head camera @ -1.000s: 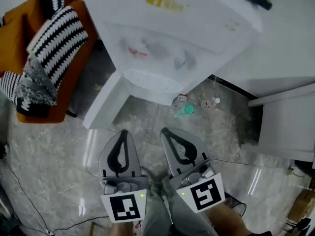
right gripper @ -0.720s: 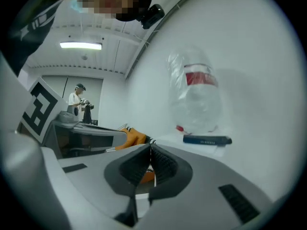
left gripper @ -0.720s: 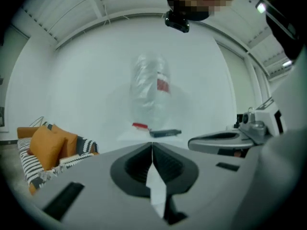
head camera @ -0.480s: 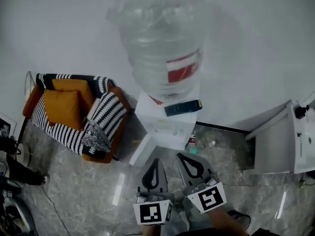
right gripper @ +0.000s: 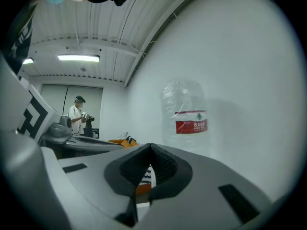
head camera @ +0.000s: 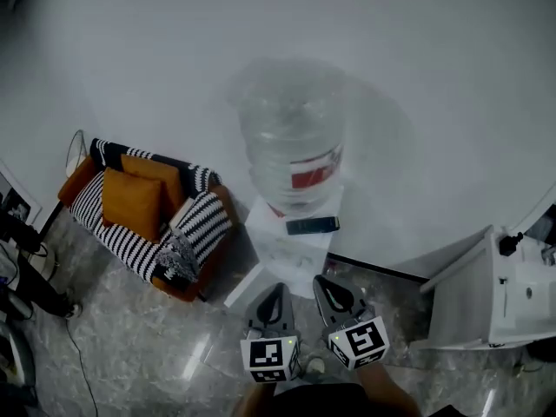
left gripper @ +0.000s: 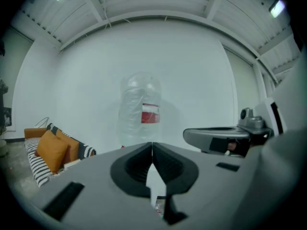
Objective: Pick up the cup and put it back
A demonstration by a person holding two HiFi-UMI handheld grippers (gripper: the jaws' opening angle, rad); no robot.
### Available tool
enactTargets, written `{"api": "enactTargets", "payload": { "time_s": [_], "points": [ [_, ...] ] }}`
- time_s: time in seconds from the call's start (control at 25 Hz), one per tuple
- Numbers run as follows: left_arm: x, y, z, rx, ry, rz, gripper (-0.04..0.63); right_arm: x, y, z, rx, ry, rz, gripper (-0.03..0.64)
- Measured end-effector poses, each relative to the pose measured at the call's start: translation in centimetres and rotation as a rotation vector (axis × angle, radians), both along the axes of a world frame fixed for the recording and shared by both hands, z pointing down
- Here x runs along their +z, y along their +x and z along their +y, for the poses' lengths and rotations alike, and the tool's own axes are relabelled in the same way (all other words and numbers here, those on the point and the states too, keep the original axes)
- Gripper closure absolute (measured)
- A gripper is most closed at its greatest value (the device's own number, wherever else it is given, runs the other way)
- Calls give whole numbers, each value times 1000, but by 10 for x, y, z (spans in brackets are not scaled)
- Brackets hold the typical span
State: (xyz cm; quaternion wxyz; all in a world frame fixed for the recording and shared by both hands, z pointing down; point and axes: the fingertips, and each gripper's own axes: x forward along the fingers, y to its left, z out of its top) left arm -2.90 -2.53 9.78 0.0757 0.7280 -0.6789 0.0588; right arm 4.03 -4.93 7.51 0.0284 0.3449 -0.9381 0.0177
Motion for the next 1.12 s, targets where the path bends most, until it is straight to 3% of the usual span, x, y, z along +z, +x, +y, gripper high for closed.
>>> {"api": "enactTargets", "payload": {
  "time_s": [0.16, 0.44, 1.12],
  "points": [
    [-17, 14, -4, 29, 38, -42, 583, -14, -1, -6, -35, 16, -33, 607],
    [-32, 16, -10, 4, 54, -68, 583, -31, -2, -8, -76, 50, -60, 607],
    [-38, 11, -16, -31, 75, -72, 583, -29, -12, -15, -105, 54, -44, 606]
  ]
}}
